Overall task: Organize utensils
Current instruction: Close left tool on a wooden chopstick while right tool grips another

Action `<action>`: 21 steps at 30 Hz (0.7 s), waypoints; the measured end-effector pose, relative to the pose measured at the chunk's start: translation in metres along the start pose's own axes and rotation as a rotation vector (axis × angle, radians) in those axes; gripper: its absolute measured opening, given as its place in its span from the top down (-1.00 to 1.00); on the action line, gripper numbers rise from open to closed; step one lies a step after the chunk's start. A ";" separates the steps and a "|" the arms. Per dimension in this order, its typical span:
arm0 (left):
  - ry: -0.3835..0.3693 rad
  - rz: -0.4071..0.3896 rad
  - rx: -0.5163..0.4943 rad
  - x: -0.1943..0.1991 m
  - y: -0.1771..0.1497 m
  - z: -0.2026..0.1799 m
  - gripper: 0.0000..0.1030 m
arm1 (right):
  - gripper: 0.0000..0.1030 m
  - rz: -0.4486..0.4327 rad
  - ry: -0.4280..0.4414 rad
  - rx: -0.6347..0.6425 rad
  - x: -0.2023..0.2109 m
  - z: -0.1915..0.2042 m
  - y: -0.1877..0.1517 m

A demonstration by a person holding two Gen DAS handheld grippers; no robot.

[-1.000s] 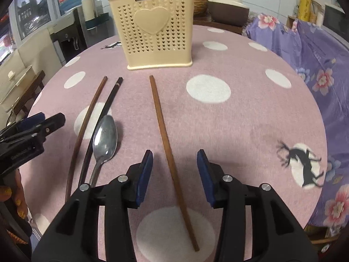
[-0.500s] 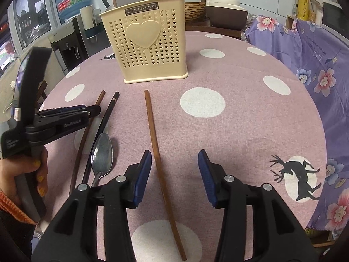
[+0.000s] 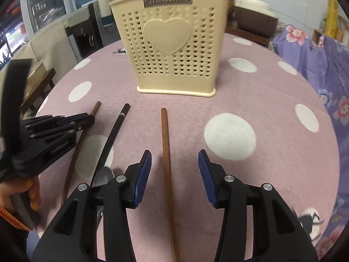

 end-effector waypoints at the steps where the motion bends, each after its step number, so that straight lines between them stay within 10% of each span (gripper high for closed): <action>1: -0.006 0.000 0.003 0.000 0.000 0.001 0.78 | 0.12 0.012 0.005 0.005 -0.006 0.001 0.004; 12: -0.008 -0.013 0.015 -0.002 0.000 0.002 0.78 | 0.14 -0.012 -0.030 0.112 -0.029 0.015 0.015; 21: 0.005 -0.021 0.013 0.000 -0.002 -0.001 0.78 | 0.56 -0.029 -0.001 0.152 -0.032 0.029 0.014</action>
Point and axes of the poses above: each gripper's, at about its wrist camera, not at the fingertips, and x roughly against the way its jaws point, z to its left, y to its top, the point moved 5 cm from there along -x, roughly the way its jaws point, and after that the axes turned 10 degrees about -x, right-handed, at the moved point
